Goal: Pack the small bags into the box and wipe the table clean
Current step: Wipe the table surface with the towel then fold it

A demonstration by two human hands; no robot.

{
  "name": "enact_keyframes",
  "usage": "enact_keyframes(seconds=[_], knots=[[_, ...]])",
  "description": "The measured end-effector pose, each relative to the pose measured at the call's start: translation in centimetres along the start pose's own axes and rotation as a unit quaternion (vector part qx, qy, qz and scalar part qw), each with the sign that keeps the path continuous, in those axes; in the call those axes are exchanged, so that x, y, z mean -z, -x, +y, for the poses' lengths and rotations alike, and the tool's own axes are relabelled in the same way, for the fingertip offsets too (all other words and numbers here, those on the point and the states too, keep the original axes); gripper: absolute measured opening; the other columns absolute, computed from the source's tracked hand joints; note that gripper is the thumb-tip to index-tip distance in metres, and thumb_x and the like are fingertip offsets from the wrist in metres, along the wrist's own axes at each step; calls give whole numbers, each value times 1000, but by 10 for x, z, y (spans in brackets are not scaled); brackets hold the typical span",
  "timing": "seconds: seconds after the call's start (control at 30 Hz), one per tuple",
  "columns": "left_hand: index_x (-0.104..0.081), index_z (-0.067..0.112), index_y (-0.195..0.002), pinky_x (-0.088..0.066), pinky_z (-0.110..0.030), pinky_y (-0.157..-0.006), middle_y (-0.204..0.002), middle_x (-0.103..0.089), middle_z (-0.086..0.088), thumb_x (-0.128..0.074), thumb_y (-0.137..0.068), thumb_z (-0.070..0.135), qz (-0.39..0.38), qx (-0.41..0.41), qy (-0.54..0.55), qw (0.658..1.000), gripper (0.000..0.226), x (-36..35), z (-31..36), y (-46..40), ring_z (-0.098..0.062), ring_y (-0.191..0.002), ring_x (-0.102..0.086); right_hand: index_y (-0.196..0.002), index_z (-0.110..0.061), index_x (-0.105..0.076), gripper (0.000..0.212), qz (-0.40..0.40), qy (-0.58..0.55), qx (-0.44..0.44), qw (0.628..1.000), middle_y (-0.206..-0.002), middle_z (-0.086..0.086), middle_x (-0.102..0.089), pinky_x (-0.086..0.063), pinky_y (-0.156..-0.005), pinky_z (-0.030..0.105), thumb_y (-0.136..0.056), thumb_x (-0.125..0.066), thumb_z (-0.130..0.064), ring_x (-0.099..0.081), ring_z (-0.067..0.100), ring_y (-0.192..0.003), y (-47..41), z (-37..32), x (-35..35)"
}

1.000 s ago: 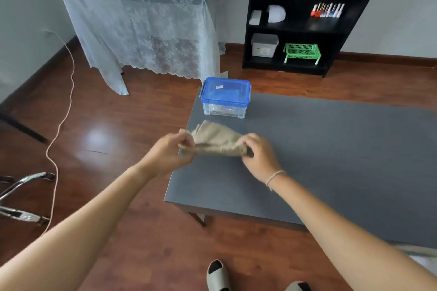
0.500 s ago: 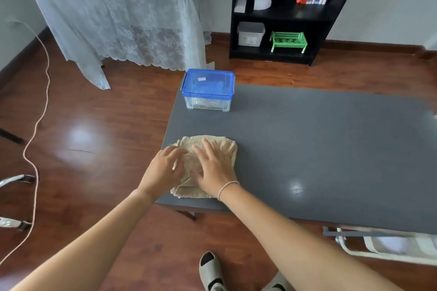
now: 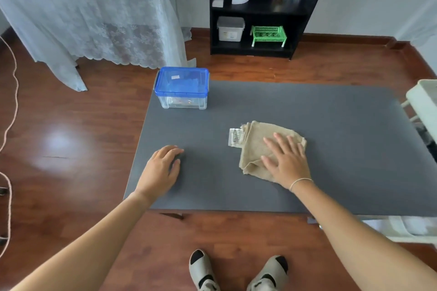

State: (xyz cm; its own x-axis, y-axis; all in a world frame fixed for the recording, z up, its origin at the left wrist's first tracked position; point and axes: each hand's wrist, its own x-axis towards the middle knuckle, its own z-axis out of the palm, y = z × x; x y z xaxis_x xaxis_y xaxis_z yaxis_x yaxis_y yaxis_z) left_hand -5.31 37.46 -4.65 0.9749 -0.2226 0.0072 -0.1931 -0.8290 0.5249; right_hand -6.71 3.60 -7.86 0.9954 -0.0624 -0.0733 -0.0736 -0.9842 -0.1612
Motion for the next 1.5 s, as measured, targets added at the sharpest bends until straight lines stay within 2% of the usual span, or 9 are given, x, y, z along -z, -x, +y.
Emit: enact_keyframes(seconds=[0.13,0.3,0.57,0.7,0.87,0.93,1.07,1.23,1.5], knots=[[-60,12,-118,-36,-32,-103,-124,-58,-4,-50,-91,10,2,-8,-8,1000,28,-8,7,-2,-27,-117,-49,-140,-35,-33,52,13,32,-103,994,-155,1,-24,-11,-115,50,-91,-43,-46,-20,34,-141,10,73,16],[-59,14,-118,-35,-31,-102,-126,-57,-4,-49,-91,11,10,-1,-1,1000,29,-10,3,0,-26,-119,-47,-140,-39,-32,49,19,2,-138,990,-155,1,-23,-6,-114,51,-93,-41,-39,-16,36,-140,8,46,10],[-58,18,-120,-33,-27,-98,-129,-55,-2,-45,-93,14,30,8,34,999,29,0,4,-2,-24,-120,-46,-138,-45,-32,50,-33,-56,127,990,-155,-2,-25,1,-114,54,-88,-39,-47,-13,37,-143,22,-148,-20],[-59,18,-118,-34,-26,-97,-126,-57,-3,-45,-93,14,69,29,39,996,29,17,-8,2,-23,-118,-49,-140,-44,-26,49,-68,-102,150,981,-157,-3,-14,9,-114,51,-91,-35,-47,1,31,-145,19,-189,-26],[-60,15,-116,-35,-28,-97,-122,-59,-5,-50,-90,10,67,13,22,997,28,19,-10,10,-27,-115,-51,-133,-17,-49,41,-9,-324,128,937,-146,9,-40,-24,-116,41,-92,-52,-23,-29,25,-140,14,-148,1],[-59,14,-117,-36,-29,-98,-123,-58,-4,-53,-90,14,38,-25,16,999,28,10,-2,14,-24,-117,-51,-129,-13,-53,39,31,-297,80,951,-144,12,-44,-26,-114,42,-91,-55,-18,-32,30,-138,13,-121,6],[-59,16,-117,-46,-38,-96,-121,-59,-3,-58,-87,32,-16,-97,-16,995,35,-7,14,17,-22,-113,-53,-133,-13,-49,43,19,-209,1,978,-147,12,-38,-15,-115,47,-91,-55,-22,-27,34,-140,12,-70,5],[-62,20,-114,-44,-33,-92,-116,-61,1,-63,-76,50,-48,-155,-72,984,48,-19,21,23,-22,-107,-57,-132,-14,-50,44,32,-112,27,993,-147,11,-39,-18,-114,50,-90,-55,-25,-29,35,-138,19,-46,-5],[-70,15,-97,-55,-35,-74,-104,-69,-4,-58,-86,28,2,-230,-89,969,21,-23,17,20,-26,-87,-64,-131,-15,-50,43,47,-94,33,994,-146,11,-41,-22,-112,51,-90,-54,-26,-34,35,-136,20,-45,-8]])
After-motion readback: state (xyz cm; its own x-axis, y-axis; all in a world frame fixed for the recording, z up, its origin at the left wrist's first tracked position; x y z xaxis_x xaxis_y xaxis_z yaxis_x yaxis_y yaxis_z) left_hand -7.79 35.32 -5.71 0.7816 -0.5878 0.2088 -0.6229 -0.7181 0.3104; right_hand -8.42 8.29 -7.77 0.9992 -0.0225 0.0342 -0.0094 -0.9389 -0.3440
